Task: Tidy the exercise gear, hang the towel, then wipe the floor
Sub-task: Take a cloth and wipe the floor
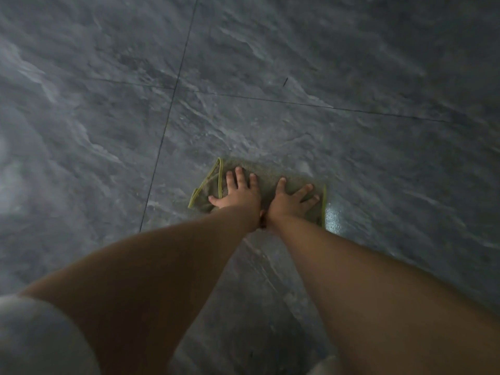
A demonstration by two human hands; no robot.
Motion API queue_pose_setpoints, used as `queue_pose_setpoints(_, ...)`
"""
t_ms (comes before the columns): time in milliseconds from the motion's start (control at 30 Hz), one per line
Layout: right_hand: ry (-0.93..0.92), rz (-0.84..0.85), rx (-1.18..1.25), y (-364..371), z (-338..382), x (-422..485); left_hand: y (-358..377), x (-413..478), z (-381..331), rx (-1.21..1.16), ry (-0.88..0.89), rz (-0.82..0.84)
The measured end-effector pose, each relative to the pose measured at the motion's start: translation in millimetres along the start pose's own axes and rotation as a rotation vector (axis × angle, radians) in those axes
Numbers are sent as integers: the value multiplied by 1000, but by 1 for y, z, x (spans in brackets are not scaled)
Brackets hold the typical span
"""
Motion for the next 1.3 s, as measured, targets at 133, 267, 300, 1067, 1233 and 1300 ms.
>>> queue_pose_setpoints(133, -10, -1, 3, -27, 12, 20, -24, 17, -12, -24, -3, 16)
queue_pose_setpoints(267, -26, -9, 8, -48, 23, 36, -42, 33, -19, -24, -22, 3)
queue_pose_setpoints(300, -35, -15, 2, -53, 25, 40, -46, 36, -21, -24, -25, -4)
queue_pose_setpoints(1067, -66, -45, -135, 25, 56, -11, -11, -3, 63, -2, 27, -64)
queue_pose_setpoints(1233, -68, -27, -85, 99, 70, -56, 35, -49, 128, -11, 20, -93)
queue_pose_setpoints(1300, -82, -18, -94, 121, 70, -70, 52, -65, 146, -15, 19, -112)
Point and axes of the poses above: each hand's wrist, its own x-axis towards the middle knuckle, its own y-axis out of the palm, z = x × y, the point moved 10 cm from there along x, towards the middle knuckle, and after that the axes turned 7 degrees about z, right-handed, at the moved point
